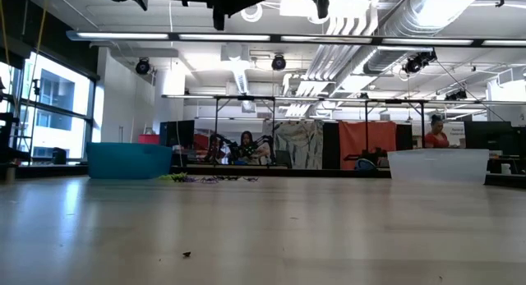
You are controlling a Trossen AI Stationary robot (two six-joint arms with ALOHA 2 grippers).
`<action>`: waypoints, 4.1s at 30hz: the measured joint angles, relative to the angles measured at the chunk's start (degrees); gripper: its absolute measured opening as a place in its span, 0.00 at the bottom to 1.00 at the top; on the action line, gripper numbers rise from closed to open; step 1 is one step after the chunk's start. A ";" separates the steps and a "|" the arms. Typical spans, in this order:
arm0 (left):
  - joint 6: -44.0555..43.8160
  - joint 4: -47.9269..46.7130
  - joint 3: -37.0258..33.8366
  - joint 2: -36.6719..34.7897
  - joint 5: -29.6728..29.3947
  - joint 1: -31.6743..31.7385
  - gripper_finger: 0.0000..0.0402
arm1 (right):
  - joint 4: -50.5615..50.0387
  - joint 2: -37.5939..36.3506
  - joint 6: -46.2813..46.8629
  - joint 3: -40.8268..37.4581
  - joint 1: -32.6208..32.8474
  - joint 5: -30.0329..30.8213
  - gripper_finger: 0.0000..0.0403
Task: Sort Halloween decoration
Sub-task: Put the black spider toy into the orange bin
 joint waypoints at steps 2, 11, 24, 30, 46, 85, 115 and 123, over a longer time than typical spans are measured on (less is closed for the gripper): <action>0.05 -0.20 -0.01 -0.25 -0.08 0.24 0.37 | -0.03 0.00 -0.02 0.00 0.00 -0.02 0.00; 1.24 -17.21 -0.06 -7.07 -0.08 2.23 0.49 | -3.58 -2.35 -0.87 0.04 -2.86 -0.23 0.00; -6.69 -22.17 -16.01 -28.62 -7.51 6.75 0.49 | -38.18 -14.76 0.35 0.04 -7.50 10.78 0.00; -14.98 -8.32 -24.67 -30.57 -10.96 6.16 0.49 | -50.69 -23.55 9.58 -6.72 -9.66 17.89 0.00; -6.91 -3.58 -25.15 -30.19 -19.28 7.25 0.49 | -49.89 -20.16 27.71 -18.56 -28.55 17.02 0.00; 3.16 -5.37 -7.04 -10.81 -11.21 -11.59 0.49 | 21.91 -2.88 19.05 -14.41 5.86 2.68 0.00; 11.66 -1.70 1.89 0.40 -11.33 -9.33 0.17 | 20.19 -2.89 14.93 -12.92 3.85 5.56 0.00; 12.11 -0.26 1.89 1.79 -12.76 -9.33 0.08 | 20.12 -2.89 14.93 -12.92 3.85 5.51 0.00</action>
